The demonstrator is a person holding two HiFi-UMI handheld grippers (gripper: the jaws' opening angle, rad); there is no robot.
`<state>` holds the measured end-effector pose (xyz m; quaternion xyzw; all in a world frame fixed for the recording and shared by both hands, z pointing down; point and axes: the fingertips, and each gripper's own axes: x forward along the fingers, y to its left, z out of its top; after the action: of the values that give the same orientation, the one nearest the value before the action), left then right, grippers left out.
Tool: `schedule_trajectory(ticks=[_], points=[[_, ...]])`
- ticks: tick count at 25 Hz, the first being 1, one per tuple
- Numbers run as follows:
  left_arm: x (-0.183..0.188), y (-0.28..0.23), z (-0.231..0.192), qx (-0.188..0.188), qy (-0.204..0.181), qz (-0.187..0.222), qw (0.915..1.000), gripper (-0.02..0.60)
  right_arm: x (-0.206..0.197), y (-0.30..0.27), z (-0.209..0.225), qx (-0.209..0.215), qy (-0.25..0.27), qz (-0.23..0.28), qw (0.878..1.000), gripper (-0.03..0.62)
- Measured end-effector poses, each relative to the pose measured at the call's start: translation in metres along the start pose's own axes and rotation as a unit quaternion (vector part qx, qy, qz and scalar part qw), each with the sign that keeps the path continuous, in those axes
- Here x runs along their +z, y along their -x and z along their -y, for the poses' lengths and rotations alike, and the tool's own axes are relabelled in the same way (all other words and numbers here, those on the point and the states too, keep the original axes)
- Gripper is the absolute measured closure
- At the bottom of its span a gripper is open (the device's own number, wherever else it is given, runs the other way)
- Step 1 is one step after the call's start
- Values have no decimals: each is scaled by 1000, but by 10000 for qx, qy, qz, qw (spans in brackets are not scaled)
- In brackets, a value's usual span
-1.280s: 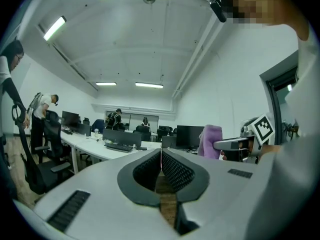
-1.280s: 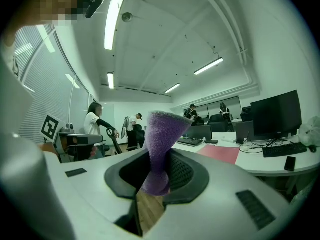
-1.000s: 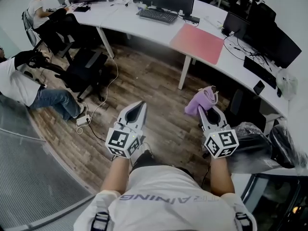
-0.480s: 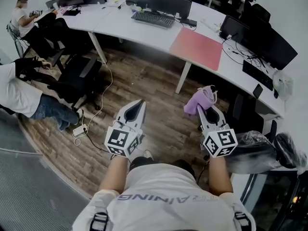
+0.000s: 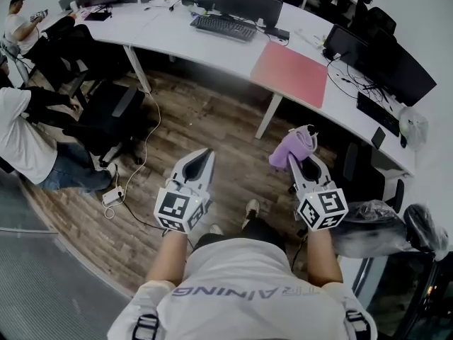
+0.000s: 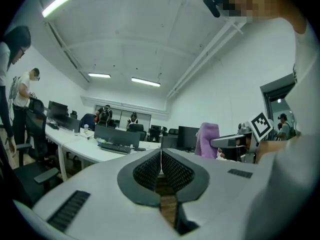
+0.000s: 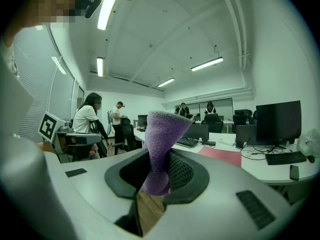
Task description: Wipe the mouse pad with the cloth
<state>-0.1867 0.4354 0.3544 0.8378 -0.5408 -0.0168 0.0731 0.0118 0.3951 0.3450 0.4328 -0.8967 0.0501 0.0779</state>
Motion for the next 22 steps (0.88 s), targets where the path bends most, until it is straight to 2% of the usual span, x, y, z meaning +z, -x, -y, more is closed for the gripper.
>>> schedule_trajectory(ticks=[5, 10, 22], points=[[-1, -19, -22, 135, -17, -61, 9999, 549, -1, -36, 9, 149, -40, -5, 9999, 491], [9, -58, -41, 211, -96, -69, 9997, 549, 6, -76, 35, 290, -73, 34, 9995, 491], [22, -204, -57, 343, -191, -278, 9988, 549, 23, -163, 158, 473, -273, 38, 9985, 491]])
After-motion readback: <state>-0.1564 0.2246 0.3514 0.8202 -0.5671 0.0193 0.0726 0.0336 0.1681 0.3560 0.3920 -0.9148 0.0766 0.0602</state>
